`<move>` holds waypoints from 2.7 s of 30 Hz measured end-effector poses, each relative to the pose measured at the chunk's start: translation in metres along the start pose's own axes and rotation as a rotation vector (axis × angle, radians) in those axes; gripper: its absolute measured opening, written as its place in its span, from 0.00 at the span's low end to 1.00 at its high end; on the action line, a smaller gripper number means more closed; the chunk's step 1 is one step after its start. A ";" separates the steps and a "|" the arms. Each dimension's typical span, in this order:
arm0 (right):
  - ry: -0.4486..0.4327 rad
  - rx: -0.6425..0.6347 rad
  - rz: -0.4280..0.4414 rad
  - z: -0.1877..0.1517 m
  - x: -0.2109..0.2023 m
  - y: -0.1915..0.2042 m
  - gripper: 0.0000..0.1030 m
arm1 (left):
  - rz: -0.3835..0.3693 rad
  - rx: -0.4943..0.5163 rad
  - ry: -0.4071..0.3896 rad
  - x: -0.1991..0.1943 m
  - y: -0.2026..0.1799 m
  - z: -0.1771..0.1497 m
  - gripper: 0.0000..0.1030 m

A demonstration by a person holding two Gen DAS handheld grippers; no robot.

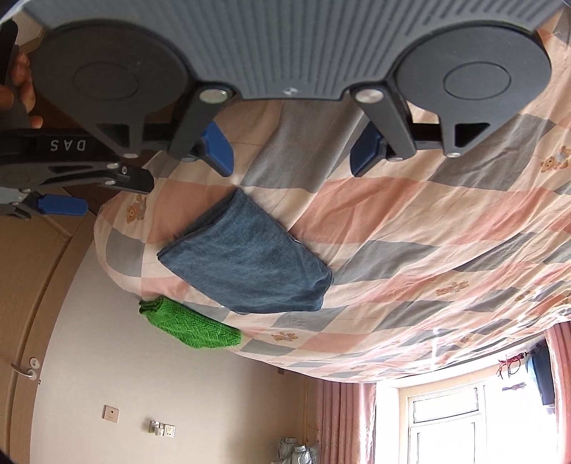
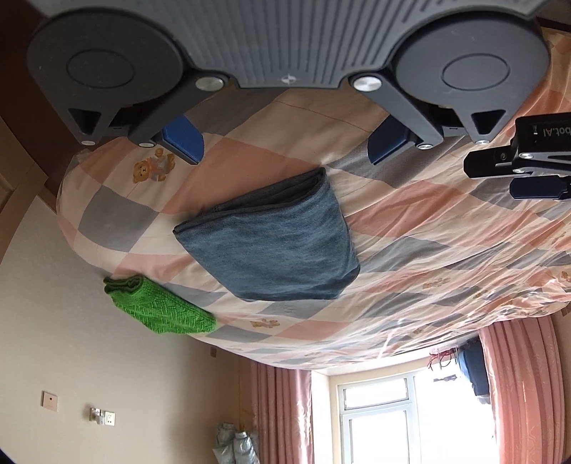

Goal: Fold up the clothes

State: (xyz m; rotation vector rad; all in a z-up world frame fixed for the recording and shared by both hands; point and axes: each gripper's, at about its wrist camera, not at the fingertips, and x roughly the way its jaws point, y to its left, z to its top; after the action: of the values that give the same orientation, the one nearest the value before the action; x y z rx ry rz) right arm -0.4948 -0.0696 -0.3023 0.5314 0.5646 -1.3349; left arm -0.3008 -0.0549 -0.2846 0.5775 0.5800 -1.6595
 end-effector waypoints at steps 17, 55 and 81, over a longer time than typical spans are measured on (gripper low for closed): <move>0.035 -0.003 0.025 -0.008 0.011 -0.011 0.98 | -0.066 -0.011 0.031 0.008 -0.010 0.004 0.76; 0.713 0.219 0.873 0.174 0.422 -0.207 0.76 | -0.436 -0.874 0.377 0.326 0.094 0.067 0.59; 0.394 0.943 0.588 0.147 0.280 -0.278 0.37 | -0.559 -0.270 0.597 0.404 0.022 0.297 0.41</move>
State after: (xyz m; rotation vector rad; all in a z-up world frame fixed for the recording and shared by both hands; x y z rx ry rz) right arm -0.7178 -0.4168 -0.3846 1.6193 0.0246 -0.8582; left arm -0.3567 -0.5517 -0.3291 0.7570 1.4845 -1.8709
